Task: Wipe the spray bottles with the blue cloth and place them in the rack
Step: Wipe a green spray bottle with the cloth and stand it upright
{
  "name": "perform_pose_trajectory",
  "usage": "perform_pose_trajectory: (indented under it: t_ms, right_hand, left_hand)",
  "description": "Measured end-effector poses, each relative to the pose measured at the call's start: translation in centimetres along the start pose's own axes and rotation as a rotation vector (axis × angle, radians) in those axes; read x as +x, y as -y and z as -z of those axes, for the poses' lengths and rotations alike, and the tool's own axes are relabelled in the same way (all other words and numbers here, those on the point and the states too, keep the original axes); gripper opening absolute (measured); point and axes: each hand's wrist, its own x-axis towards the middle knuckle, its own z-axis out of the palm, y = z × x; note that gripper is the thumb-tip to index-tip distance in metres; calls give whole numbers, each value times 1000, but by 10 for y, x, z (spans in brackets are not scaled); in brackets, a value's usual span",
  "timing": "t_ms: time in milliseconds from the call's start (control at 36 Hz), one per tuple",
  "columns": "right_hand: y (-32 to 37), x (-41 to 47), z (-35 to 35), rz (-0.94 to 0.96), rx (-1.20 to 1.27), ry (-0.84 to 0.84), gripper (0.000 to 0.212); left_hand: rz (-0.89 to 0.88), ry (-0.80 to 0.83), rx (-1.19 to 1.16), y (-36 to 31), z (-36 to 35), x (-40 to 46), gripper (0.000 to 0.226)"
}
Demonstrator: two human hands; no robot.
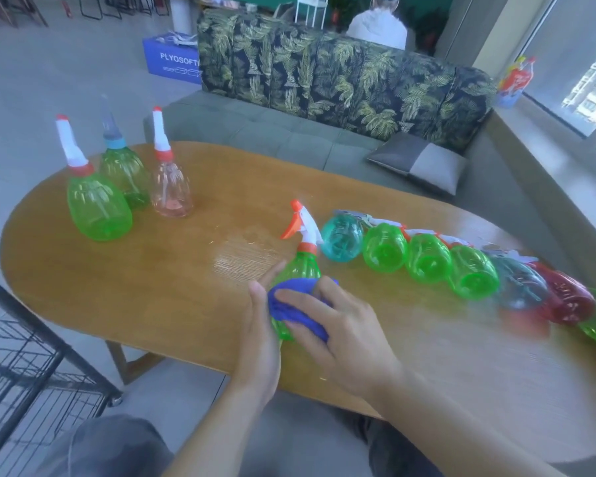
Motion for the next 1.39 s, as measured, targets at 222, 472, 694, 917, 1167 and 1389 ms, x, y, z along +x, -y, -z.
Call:
perform_pose_trajectory:
  t_ms: [222,472,694,917,1167,1389]
  right_hand:
    - [-13,-11,28,156,95,85,34]
    - [-21,20,20,-332,135,-144,32]
    - [-9,-14,1,-103,114,-67,34]
    - [-11,-33,19,132,144,165,34]
    - [1,-35,16,-509,535,-309,24]
    - [9,-34,-2,-709,682,-368,22]
  left_hand:
    - [57,59,-1,3,0,3,81]
    - [13,74,83,12,-4,3,67]
    - [17,11,81,12,2,3,65]
    - [96,46,-39,3,-1,-2,80]
    - [48,76,7,1,2,-3,84]
    - [57,133,15,8,4,3,70]
